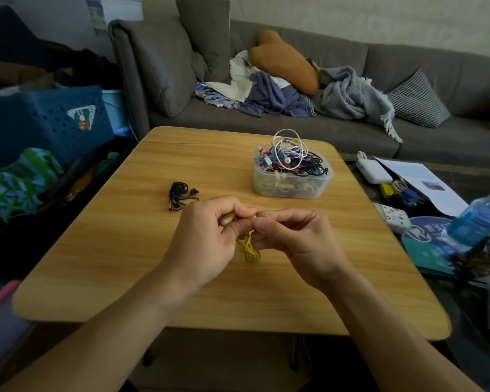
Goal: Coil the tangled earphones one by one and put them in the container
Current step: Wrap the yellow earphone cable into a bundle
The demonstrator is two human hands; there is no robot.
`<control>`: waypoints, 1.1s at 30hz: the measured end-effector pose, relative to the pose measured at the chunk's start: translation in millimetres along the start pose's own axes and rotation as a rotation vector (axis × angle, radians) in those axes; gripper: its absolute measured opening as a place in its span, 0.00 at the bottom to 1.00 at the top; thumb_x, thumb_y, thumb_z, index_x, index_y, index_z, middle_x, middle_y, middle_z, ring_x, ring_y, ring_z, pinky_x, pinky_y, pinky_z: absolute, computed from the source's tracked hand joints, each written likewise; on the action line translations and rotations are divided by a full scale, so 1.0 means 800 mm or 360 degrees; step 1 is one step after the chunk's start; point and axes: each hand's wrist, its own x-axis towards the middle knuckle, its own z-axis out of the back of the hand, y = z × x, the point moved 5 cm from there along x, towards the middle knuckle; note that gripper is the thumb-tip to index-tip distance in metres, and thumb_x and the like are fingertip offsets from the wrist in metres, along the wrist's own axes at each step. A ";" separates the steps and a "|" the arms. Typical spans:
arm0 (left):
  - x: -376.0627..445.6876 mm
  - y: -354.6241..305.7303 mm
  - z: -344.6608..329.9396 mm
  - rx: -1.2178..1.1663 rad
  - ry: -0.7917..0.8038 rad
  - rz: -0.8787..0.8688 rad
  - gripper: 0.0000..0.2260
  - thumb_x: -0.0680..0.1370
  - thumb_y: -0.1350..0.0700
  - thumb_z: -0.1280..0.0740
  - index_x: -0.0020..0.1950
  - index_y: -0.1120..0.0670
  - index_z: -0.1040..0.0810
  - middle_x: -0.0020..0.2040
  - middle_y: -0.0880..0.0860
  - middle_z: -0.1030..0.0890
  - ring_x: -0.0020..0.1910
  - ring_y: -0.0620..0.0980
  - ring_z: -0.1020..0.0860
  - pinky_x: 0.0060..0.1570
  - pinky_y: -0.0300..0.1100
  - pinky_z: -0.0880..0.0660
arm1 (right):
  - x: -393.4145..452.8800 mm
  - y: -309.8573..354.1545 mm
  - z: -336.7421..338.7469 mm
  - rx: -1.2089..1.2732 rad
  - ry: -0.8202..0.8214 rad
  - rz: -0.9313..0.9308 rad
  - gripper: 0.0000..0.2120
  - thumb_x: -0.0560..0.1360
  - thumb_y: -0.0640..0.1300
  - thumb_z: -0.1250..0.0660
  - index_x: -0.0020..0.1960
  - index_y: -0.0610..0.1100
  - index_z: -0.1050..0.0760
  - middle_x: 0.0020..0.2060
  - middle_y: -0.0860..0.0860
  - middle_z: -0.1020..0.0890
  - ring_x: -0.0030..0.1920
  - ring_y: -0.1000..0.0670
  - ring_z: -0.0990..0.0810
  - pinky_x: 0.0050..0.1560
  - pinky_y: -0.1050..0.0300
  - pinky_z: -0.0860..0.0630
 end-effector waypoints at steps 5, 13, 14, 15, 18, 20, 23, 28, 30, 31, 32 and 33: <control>0.002 -0.002 0.004 -0.0306 0.0148 0.0085 0.10 0.71 0.63 0.28 0.51 0.63 0.16 0.45 0.56 0.15 0.42 0.52 0.16 0.42 0.42 0.18 | 0.003 0.004 0.003 -0.0068 0.0065 0.0023 0.09 0.65 0.39 0.25 0.44 0.36 0.16 0.40 0.35 0.15 0.40 0.38 0.16 0.37 0.56 0.19; -0.001 0.014 -0.004 -0.0671 0.0334 0.0436 0.13 0.69 0.60 0.29 0.49 0.65 0.17 0.39 0.58 0.15 0.35 0.52 0.17 0.37 0.38 0.21 | 0.000 0.021 0.000 -0.0456 0.0126 0.0168 0.09 0.66 0.36 0.25 0.45 0.34 0.17 0.38 0.42 0.14 0.35 0.48 0.16 0.33 0.59 0.20; -0.001 0.015 -0.007 -0.0721 0.0347 0.0470 0.13 0.69 0.60 0.29 0.49 0.66 0.18 0.39 0.59 0.15 0.35 0.52 0.17 0.37 0.38 0.21 | -0.001 0.023 0.000 -0.0498 0.0124 0.0196 0.09 0.66 0.37 0.25 0.45 0.35 0.16 0.38 0.43 0.14 0.36 0.47 0.16 0.34 0.58 0.20; -0.002 0.016 -0.008 -0.0774 0.0347 0.0502 0.12 0.69 0.60 0.29 0.49 0.66 0.18 0.39 0.60 0.16 0.35 0.52 0.18 0.37 0.38 0.21 | -0.002 0.025 0.000 -0.0525 0.0127 0.0221 0.08 0.66 0.38 0.25 0.45 0.36 0.16 0.39 0.44 0.13 0.37 0.46 0.16 0.35 0.56 0.19; -0.002 0.017 -0.012 -0.0925 0.0301 0.0604 0.11 0.68 0.61 0.30 0.48 0.63 0.17 0.38 0.62 0.17 0.35 0.52 0.19 0.37 0.38 0.21 | -0.005 0.029 0.002 -0.0545 0.0136 0.0248 0.06 0.68 0.39 0.26 0.45 0.42 0.16 0.42 0.44 0.13 0.41 0.38 0.15 0.40 0.51 0.17; -0.003 0.018 -0.014 -0.0971 0.0274 0.0649 0.10 0.67 0.61 0.30 0.47 0.62 0.17 0.38 0.62 0.17 0.35 0.52 0.19 0.37 0.38 0.21 | -0.006 0.031 0.003 -0.0588 0.0135 0.0236 0.05 0.70 0.39 0.27 0.46 0.44 0.16 0.41 0.44 0.13 0.39 0.42 0.15 0.39 0.54 0.18; -0.005 0.020 -0.016 -0.0994 0.0258 0.0673 0.11 0.68 0.61 0.30 0.48 0.63 0.17 0.37 0.62 0.17 0.35 0.52 0.19 0.37 0.38 0.21 | -0.005 0.031 0.003 -0.0651 0.0111 0.0222 0.05 0.73 0.36 0.28 0.46 0.44 0.16 0.39 0.44 0.13 0.36 0.47 0.17 0.38 0.58 0.20; -0.005 0.019 -0.020 -0.1028 0.0254 0.0675 0.10 0.68 0.62 0.30 0.47 0.63 0.17 0.36 0.59 0.17 0.34 0.51 0.19 0.36 0.37 0.22 | -0.006 0.031 0.004 -0.0607 0.0083 0.0191 0.06 0.74 0.34 0.28 0.43 0.43 0.16 0.39 0.41 0.14 0.35 0.50 0.18 0.35 0.60 0.22; -0.005 0.020 -0.021 -0.1029 0.0258 0.0677 0.10 0.68 0.62 0.31 0.47 0.63 0.17 0.36 0.60 0.17 0.34 0.51 0.19 0.36 0.37 0.21 | -0.006 0.030 0.004 -0.0552 0.0073 0.0137 0.05 0.74 0.32 0.29 0.43 0.40 0.16 0.39 0.39 0.14 0.34 0.51 0.17 0.34 0.61 0.22; -0.005 0.020 -0.021 -0.1039 0.0262 0.0681 0.11 0.68 0.62 0.31 0.48 0.64 0.17 0.36 0.60 0.17 0.35 0.51 0.19 0.36 0.38 0.21 | -0.006 0.029 0.004 -0.0529 0.0063 0.0113 0.05 0.74 0.32 0.29 0.43 0.38 0.17 0.38 0.39 0.14 0.34 0.52 0.17 0.33 0.61 0.22; -0.005 0.019 -0.021 -0.1057 0.0270 0.0686 0.11 0.68 0.62 0.31 0.48 0.64 0.17 0.37 0.61 0.17 0.35 0.52 0.19 0.36 0.38 0.21 | -0.006 0.028 0.005 -0.0512 0.0050 0.0098 0.04 0.74 0.31 0.29 0.43 0.37 0.17 0.38 0.40 0.14 0.34 0.52 0.17 0.33 0.61 0.21; -0.005 0.019 -0.022 -0.1077 0.0284 0.0691 0.11 0.68 0.62 0.31 0.48 0.64 0.17 0.38 0.63 0.17 0.35 0.52 0.19 0.37 0.38 0.21 | -0.006 0.027 0.006 -0.0499 0.0036 0.0091 0.04 0.73 0.31 0.29 0.44 0.36 0.17 0.37 0.42 0.14 0.34 0.51 0.17 0.32 0.60 0.21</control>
